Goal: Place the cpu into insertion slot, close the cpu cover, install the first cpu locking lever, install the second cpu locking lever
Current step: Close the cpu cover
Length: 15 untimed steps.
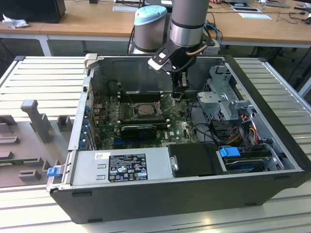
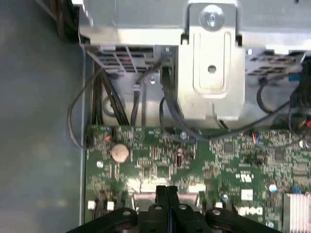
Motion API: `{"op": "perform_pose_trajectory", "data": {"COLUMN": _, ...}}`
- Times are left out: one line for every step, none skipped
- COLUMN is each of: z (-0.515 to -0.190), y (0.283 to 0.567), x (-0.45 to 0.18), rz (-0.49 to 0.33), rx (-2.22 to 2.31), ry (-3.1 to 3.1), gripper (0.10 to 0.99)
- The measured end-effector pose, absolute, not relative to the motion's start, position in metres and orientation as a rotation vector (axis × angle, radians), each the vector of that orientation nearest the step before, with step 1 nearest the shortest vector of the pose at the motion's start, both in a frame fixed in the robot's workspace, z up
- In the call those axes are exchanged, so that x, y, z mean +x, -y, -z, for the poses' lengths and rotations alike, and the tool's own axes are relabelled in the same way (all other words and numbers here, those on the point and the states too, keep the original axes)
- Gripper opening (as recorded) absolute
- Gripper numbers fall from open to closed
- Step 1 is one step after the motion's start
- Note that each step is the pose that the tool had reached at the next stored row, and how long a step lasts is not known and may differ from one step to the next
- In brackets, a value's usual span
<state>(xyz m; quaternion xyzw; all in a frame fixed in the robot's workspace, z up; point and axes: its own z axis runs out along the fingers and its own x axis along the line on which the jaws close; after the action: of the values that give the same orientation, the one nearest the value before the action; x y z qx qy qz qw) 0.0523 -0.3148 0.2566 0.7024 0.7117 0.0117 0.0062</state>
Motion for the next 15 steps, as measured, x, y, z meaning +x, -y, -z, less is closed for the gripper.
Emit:
{"op": "perform_pose_trajectory", "data": {"z": -0.256, "y": 0.315, "x": 0.053, "rz": -0.036, "rx": 2.198, "ry": -2.227, "gripper": 0.106}}
{"op": "perform_pose_trajectory", "data": {"z": -0.255, "y": 0.315, "x": 0.055, "rz": -0.036, "rx": 2.198, "ry": -2.227, "gripper": 0.106}}
{"op": "perform_pose_trajectory", "data": {"z": -0.254, "y": 0.314, "x": 0.058, "rz": -0.036, "rx": 2.198, "ry": -2.226, "gripper": 0.106}}
{"op": "perform_pose_trajectory", "data": {"z": -0.254, "y": 0.314, "x": 0.060, "rz": -0.035, "rx": 2.198, "ry": -2.226, "gripper": 0.106}}
{"op": "perform_pose_trajectory", "data": {"z": -0.253, "y": 0.313, "x": 0.062, "rz": -0.034, "rx": 2.197, "ry": -2.226, "gripper": 0.106}}
{"op": "perform_pose_trajectory", "data": {"z": -0.252, "y": 0.313, "x": 0.066, "rz": -0.034, "rx": 2.197, "ry": -2.226, "gripper": 0.106}}
{"op": "perform_pose_trajectory", "data": {"z": -0.250, "y": 0.312, "x": 0.066, "rz": -0.034, "rx": 2.197, "ry": -2.226, "gripper": 0.106}}
{"op": "perform_pose_trajectory", "data": {"z": -0.248, "y": 0.312, "x": 0.067, "rz": -0.034, "rx": 2.198, "ry": -2.226, "gripper": 0.106}}
{"op": "perform_pose_trajectory", "data": {"z": -0.245, "y": 0.312, "x": 0.067, "rz": -0.034, "rx": 2.198, "ry": -2.226, "gripper": 0.106}}
{"op": "perform_pose_trajectory", "data": {"z": -0.244, "y": 0.312, "x": 0.067, "rz": -0.033, "rx": 2.198, "ry": -2.226, "gripper": 0.106}}
{"op": "perform_pose_trajectory", "data": {"z": -0.244, "y": 0.312, "x": 0.067, "rz": -0.031, "rx": 2.199, "ry": -2.227, "gripper": 0.106}}
{"op": "perform_pose_trajectory", "data": {"z": -0.244, "y": 0.312, "x": 0.066, "rz": -0.030, "rx": 2.199, "ry": -2.228, "gripper": 0.106}}
{"op": "perform_pose_trajectory", "data": {"z": -0.243, "y": 0.312, "x": 0.064, "rz": -0.030, "rx": 2.199, "ry": -2.228, "gripper": 0.106}}
{"op": "perform_pose_trajectory", "data": {"z": -0.243, "y": 0.312, "x": 0.061, "rz": -0.029, "rx": 2.199, "ry": -2.228, "gripper": 0.106}}
{"op": "perform_pose_trajectory", "data": {"z": -0.243, "y": 0.312, "x": 0.056, "rz": -0.029, "rx": 2.200, "ry": -2.228, "gripper": 0.106}}
